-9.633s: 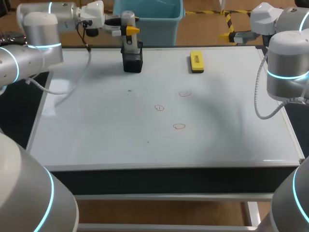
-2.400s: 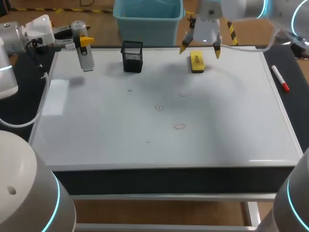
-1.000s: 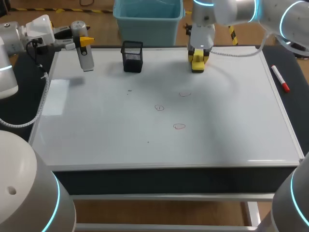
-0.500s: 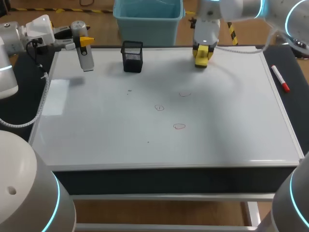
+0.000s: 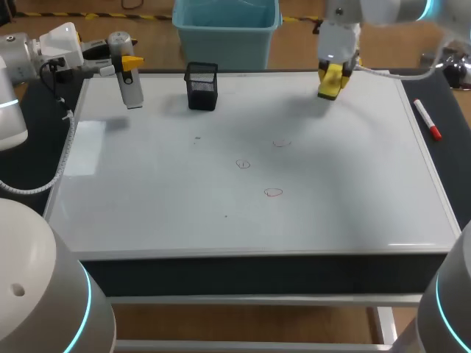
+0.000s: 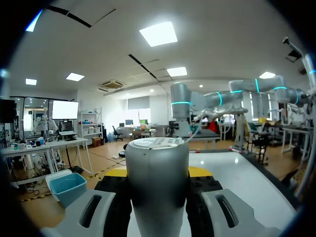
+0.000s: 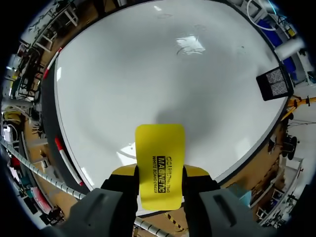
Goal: Pick up the inspection probe, press it on each red-marked spot on the whiteboard one by one, put down the probe, pick up the eraser, and wipe off all the red marks.
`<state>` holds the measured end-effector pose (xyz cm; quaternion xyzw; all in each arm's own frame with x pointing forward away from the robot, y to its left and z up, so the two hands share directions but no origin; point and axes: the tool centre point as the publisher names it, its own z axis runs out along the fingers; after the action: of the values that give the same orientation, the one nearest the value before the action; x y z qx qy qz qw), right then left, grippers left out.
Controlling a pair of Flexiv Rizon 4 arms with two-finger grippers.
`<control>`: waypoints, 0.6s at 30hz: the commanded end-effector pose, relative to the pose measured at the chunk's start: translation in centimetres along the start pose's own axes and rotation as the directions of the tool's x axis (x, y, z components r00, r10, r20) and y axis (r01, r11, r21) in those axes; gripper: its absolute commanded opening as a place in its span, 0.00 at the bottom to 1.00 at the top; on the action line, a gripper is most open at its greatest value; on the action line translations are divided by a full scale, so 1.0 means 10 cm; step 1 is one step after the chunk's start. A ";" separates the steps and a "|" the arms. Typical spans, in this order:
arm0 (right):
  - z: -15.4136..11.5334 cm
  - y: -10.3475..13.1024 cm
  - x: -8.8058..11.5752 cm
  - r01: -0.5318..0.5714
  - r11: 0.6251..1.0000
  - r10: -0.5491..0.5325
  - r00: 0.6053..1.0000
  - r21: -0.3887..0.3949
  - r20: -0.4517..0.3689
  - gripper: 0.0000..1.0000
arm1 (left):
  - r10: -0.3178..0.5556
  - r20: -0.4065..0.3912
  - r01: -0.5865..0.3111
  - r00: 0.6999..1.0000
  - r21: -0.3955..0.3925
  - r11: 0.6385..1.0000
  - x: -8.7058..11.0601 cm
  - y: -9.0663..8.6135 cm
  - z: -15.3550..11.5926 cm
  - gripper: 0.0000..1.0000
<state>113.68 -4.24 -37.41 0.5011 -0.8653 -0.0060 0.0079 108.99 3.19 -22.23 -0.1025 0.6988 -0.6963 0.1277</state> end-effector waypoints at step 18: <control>-0.21 0.26 1.02 -0.204 0.978 0.201 0.977 0.041 0.065 0.00 | 0.001 -0.001 -0.001 1.000 0.001 1.000 -0.01 0.00 0.00 0.00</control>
<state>107.50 -10.96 -35.47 0.4089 -0.9124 -0.0017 -0.0180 108.99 3.21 -22.24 -0.1026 0.6988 -0.6963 0.1277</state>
